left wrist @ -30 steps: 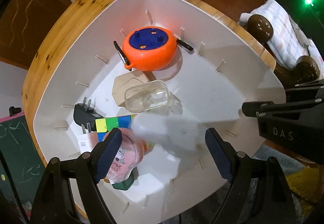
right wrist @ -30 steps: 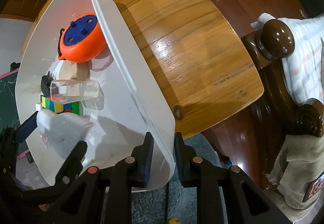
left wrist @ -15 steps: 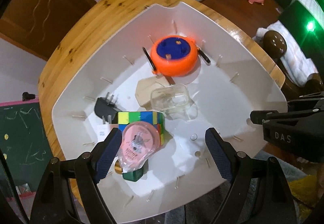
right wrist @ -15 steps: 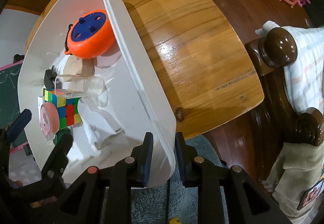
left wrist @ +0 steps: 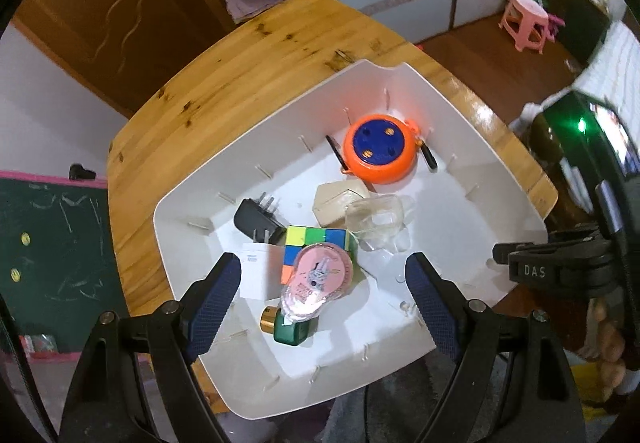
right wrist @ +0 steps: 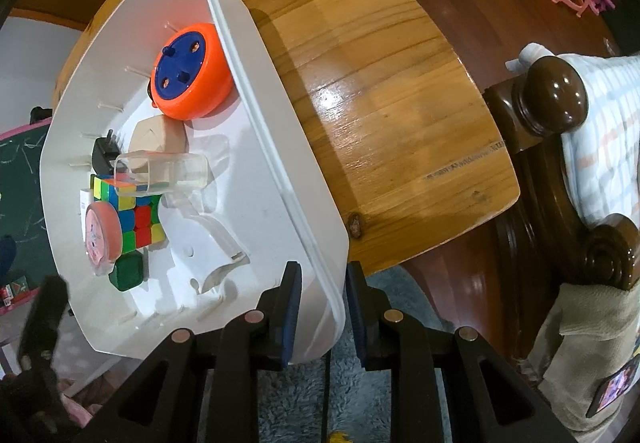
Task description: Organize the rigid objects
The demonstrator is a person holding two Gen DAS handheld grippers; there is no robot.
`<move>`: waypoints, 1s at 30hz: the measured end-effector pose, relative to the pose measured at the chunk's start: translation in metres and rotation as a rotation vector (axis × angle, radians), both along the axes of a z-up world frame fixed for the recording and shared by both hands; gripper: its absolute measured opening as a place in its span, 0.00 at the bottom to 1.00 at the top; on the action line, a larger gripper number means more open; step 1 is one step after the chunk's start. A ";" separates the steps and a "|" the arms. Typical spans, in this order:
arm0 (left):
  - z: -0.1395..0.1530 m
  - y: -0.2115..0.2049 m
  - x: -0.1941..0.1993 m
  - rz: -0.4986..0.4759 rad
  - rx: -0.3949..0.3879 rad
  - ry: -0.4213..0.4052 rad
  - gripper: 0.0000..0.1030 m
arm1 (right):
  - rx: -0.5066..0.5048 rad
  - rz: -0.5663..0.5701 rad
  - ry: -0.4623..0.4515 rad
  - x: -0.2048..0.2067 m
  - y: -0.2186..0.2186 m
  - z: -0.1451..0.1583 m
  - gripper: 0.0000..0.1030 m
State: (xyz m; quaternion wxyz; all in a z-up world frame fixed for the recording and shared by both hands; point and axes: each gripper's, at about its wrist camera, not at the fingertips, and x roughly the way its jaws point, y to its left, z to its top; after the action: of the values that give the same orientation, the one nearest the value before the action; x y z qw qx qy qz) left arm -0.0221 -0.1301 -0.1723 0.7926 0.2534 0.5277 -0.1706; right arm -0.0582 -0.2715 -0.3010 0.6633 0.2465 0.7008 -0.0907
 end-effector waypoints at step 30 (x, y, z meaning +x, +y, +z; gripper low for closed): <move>0.119 0.131 -0.034 0.301 -0.271 -0.112 0.84 | -0.357 0.157 -0.432 -0.033 0.076 0.187 0.34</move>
State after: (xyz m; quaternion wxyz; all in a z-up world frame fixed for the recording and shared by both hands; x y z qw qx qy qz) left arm -0.0565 0.0012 -0.0536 0.8642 0.0717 0.4867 -0.1053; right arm -0.0910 -0.1956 -0.1136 0.8351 0.0845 0.5331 -0.1061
